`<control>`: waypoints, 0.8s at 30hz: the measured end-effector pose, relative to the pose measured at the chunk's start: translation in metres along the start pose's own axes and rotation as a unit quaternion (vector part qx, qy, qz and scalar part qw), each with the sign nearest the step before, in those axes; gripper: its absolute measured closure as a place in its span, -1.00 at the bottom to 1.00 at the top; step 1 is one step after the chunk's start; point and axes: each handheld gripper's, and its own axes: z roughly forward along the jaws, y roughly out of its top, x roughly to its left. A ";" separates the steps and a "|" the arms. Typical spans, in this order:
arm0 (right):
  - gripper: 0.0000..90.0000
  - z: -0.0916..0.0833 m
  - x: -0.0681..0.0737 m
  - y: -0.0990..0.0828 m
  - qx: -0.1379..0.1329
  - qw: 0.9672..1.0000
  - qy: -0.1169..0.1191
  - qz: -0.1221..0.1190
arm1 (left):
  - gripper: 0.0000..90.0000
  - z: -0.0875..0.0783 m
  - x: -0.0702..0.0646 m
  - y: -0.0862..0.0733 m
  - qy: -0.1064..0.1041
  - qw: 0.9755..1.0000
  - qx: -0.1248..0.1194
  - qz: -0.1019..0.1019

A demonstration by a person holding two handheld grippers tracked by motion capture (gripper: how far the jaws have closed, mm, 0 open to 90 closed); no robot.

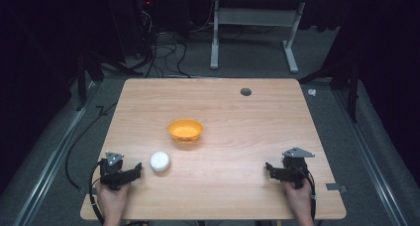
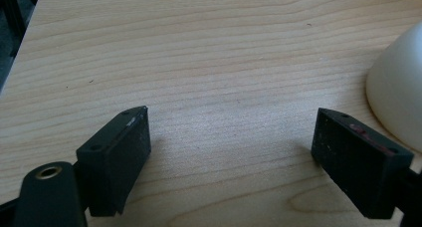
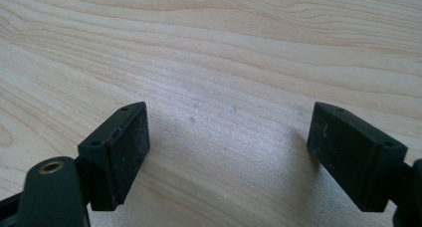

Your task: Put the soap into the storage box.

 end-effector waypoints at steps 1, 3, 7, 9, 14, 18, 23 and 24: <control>-0.61 0.000 0.000 0.000 0.000 1.000 0.000 0.000 | -0.65 0.000 0.000 0.000 0.000 1.000 0.000 0.000; -0.61 0.000 0.000 0.000 0.000 1.000 0.000 0.000 | -0.65 0.000 0.000 0.000 0.000 1.000 0.001 0.000; -0.61 0.000 0.000 0.000 0.000 1.000 0.000 0.000 | -0.64 0.000 0.000 0.000 0.000 1.000 0.000 0.000; -0.61 0.000 0.000 0.000 0.000 1.000 0.000 0.000 | -0.65 0.000 0.000 0.000 0.000 1.000 0.000 0.000; -0.61 0.000 0.000 0.000 0.000 1.000 0.001 -0.001 | -0.65 0.001 -0.001 0.000 -0.002 1.000 -0.001 0.002; -0.61 0.000 0.000 0.000 0.001 1.000 0.001 -0.001 | -0.65 0.001 -0.001 0.001 -0.007 1.000 0.000 0.006; -0.61 0.000 0.000 0.000 0.001 1.000 0.001 -0.001 | -0.65 0.001 -0.001 0.001 -0.009 1.000 0.000 0.008; -0.61 0.000 0.000 0.000 0.001 1.000 0.001 0.000 | -0.65 0.001 -0.001 0.001 -0.010 1.000 0.000 0.008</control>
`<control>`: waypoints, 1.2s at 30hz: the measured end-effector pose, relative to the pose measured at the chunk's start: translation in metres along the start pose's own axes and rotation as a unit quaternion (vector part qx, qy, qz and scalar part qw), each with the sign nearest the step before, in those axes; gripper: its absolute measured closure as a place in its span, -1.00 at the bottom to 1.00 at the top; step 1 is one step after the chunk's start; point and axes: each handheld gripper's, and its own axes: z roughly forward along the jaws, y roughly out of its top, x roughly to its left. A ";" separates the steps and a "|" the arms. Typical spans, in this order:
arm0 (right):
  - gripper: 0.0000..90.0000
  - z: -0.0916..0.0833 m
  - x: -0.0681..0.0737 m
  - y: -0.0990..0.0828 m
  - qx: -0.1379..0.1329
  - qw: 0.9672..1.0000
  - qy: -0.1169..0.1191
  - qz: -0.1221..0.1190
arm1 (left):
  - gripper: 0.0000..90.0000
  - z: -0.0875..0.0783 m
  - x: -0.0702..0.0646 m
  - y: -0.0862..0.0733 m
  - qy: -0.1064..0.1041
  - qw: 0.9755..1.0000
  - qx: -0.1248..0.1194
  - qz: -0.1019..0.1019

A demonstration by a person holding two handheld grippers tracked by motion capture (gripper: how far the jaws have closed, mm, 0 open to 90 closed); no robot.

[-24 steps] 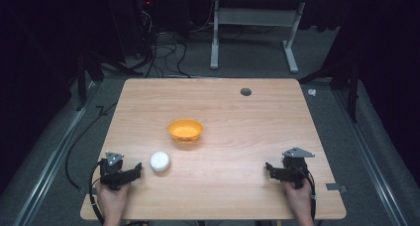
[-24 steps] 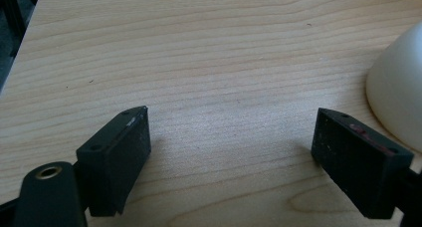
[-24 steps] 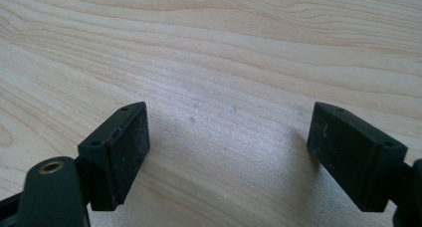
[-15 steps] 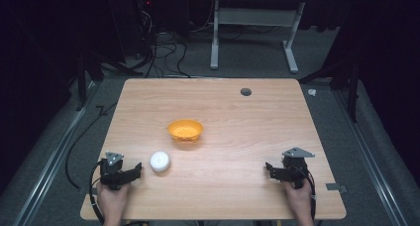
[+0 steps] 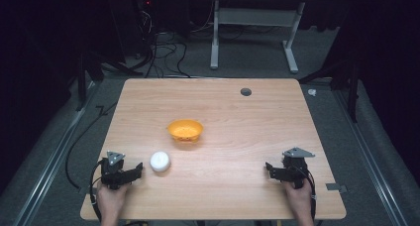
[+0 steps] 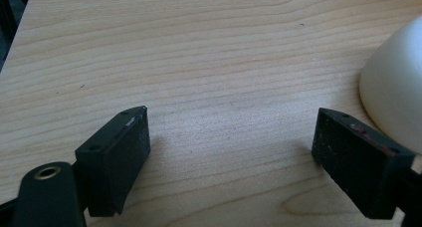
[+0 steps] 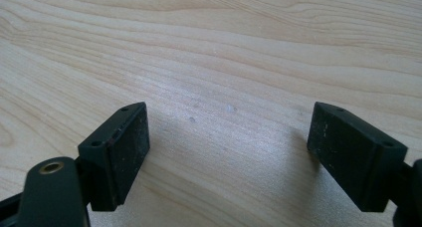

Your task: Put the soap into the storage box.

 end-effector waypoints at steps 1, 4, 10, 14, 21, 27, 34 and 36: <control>-0.61 0.000 0.000 0.000 0.000 1.000 0.000 0.000 | -0.65 0.000 0.000 0.000 -0.002 1.000 0.000 0.002; -0.61 0.000 0.000 0.000 0.000 1.000 0.000 0.000 | -0.65 -0.001 0.001 0.000 -0.006 1.000 0.002 0.003; -0.61 0.000 0.000 0.000 -0.001 1.000 -0.001 0.000 | -0.67 -0.001 0.001 0.001 -0.010 1.000 0.003 0.001; -0.61 0.000 0.000 0.000 -0.001 1.000 0.000 -0.001 | -0.71 -0.006 0.001 0.002 -0.013 1.000 -0.005 0.002; -0.61 0.000 0.000 0.000 -0.001 1.000 0.000 -0.001 | -0.77 -0.017 0.002 0.005 -0.019 1.000 -0.015 0.006; -0.61 0.000 0.000 0.000 -0.001 1.000 0.000 -0.001 | -0.83 -0.029 0.003 0.005 -0.029 0.999 -0.024 0.005; -0.61 0.000 0.000 0.000 -0.001 1.000 0.000 -0.001 | -0.84 -0.034 -0.005 0.004 -0.049 0.998 -0.022 0.011; -0.61 0.000 0.000 0.000 -0.001 1.000 0.001 -0.002 | -0.84 -0.036 -0.010 0.003 -0.054 0.998 -0.025 0.015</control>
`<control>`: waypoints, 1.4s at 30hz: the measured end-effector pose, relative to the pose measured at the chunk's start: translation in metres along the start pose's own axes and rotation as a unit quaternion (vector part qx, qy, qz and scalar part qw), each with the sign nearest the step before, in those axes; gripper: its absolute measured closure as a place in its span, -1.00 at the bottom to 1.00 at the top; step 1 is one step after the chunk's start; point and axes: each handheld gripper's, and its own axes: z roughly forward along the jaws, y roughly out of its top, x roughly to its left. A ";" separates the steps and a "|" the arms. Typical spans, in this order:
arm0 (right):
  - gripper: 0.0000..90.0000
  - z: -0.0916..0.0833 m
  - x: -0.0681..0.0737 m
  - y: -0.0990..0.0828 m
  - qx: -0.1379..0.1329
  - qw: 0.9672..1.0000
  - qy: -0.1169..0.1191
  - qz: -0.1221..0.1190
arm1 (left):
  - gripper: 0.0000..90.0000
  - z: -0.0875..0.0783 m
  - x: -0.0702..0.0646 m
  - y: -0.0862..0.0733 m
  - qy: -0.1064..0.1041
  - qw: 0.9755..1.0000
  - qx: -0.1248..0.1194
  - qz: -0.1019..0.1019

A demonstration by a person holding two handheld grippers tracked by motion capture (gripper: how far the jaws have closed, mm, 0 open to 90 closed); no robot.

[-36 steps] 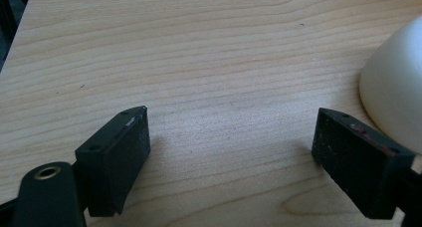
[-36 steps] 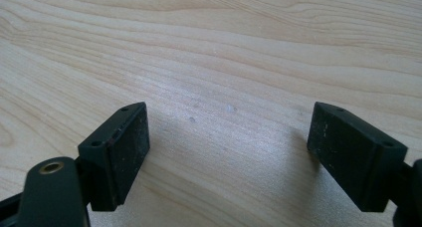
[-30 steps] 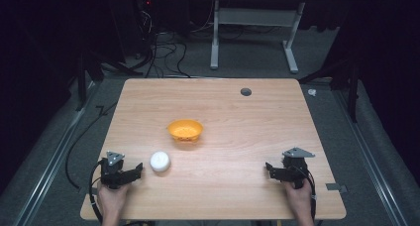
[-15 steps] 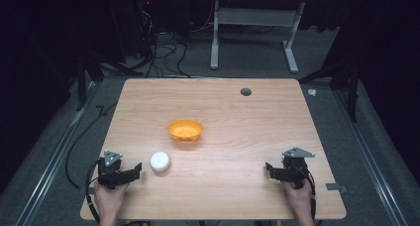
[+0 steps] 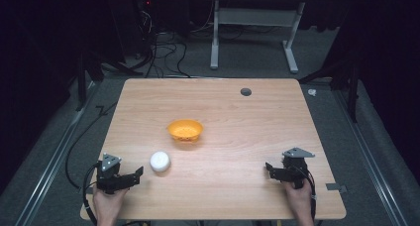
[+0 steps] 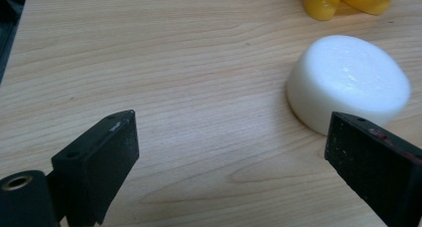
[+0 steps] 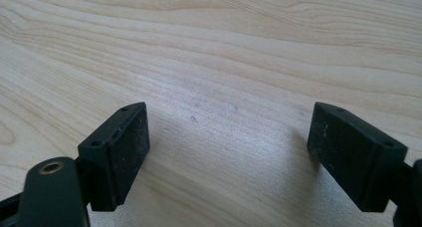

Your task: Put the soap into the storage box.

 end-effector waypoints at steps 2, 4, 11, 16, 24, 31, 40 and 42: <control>-0.61 0.000 0.000 0.000 0.000 1.000 0.001 0.000 | -0.84 -0.001 -0.005 0.000 -0.006 1.000 -0.001 0.004; -0.61 0.000 0.000 0.000 0.001 1.000 0.001 0.000 | -0.84 -0.001 -0.010 0.000 -0.014 1.000 -0.003 0.005; -0.61 0.000 0.000 0.000 0.000 1.000 0.001 0.000 | -0.87 -0.002 -0.028 0.006 -0.042 0.999 0.001 0.016; -0.61 0.000 0.000 0.000 0.000 1.000 0.001 0.000 | -0.87 0.001 -0.038 0.008 -0.046 0.999 0.004 0.027; -0.61 0.000 0.000 0.000 0.000 1.000 0.000 0.000 | -0.89 0.013 -0.052 0.014 -0.045 0.998 0.012 0.040; -0.61 0.000 0.000 0.000 0.001 1.000 0.001 0.000 | -0.88 0.030 -0.063 0.020 -0.038 0.998 0.030 0.051; -0.61 0.000 0.000 0.000 0.000 1.000 0.002 0.001 | -0.80 0.045 -0.063 0.024 -0.023 0.997 0.050 0.046; -0.61 -0.001 -0.001 0.000 0.001 1.000 0.002 0.001 | -0.79 0.047 -0.063 0.025 -0.021 0.998 0.051 0.043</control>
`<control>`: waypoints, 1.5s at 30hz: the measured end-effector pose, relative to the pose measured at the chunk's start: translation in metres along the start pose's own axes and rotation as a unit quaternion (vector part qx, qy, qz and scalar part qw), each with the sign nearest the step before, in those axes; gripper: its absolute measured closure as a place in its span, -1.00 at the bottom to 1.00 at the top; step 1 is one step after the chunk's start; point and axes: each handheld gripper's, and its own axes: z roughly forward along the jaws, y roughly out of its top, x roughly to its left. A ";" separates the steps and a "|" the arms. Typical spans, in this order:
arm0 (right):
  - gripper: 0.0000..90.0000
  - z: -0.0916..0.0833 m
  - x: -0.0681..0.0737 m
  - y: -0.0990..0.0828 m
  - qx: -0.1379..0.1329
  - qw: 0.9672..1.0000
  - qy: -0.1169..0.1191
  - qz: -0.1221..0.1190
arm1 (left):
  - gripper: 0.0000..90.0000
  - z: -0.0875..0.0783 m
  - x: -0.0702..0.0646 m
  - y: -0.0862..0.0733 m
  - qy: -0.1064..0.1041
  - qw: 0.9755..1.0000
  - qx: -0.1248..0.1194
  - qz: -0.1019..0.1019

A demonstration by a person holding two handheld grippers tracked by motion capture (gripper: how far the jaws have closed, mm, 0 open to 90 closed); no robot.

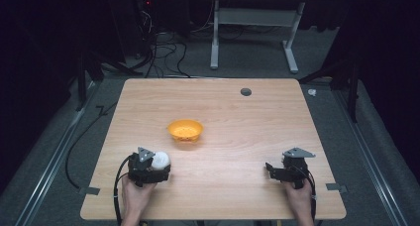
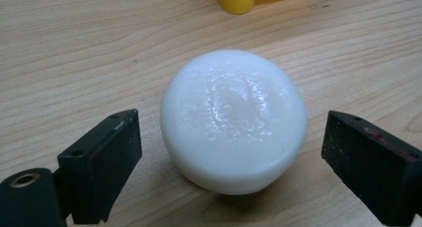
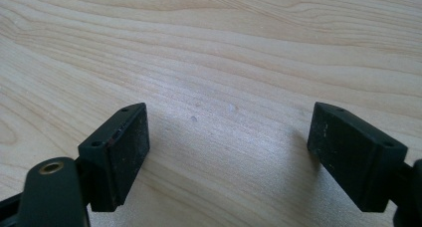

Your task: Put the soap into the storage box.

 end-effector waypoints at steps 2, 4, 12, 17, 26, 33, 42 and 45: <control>-0.61 0.000 0.000 0.000 0.000 1.000 0.000 0.000 | -0.78 0.002 0.000 0.000 0.002 1.000 0.000 -0.002; -0.61 0.000 0.000 0.000 0.000 1.000 0.000 0.001 | -0.78 0.005 0.001 0.001 0.001 1.000 0.002 -0.004; -0.61 0.000 0.000 0.000 -0.001 1.000 0.000 -0.001 | -0.66 0.013 -0.001 0.002 0.000 1.000 0.009 -0.006; -0.61 0.000 0.000 0.000 0.000 1.000 0.000 -0.001 | -0.55 0.016 -0.003 0.001 0.005 1.000 0.011 0.000; -0.61 0.000 0.000 0.000 -0.001 1.000 -0.001 -0.002 | -0.46 0.016 -0.005 0.000 0.008 1.000 0.008 0.017; -0.61 0.000 0.000 0.000 -0.001 1.000 0.000 -0.003 | -0.45 0.010 -0.006 0.002 -0.008 1.000 -0.011 0.010; -0.61 0.000 0.000 0.000 -0.001 1.000 0.000 -0.002 | -0.45 -0.003 -0.011 0.012 -0.027 0.999 -0.019 0.021; -0.61 0.000 0.000 0.000 -0.001 1.000 0.000 0.000 | -0.45 -0.007 -0.014 0.016 -0.035 0.999 -0.018 0.030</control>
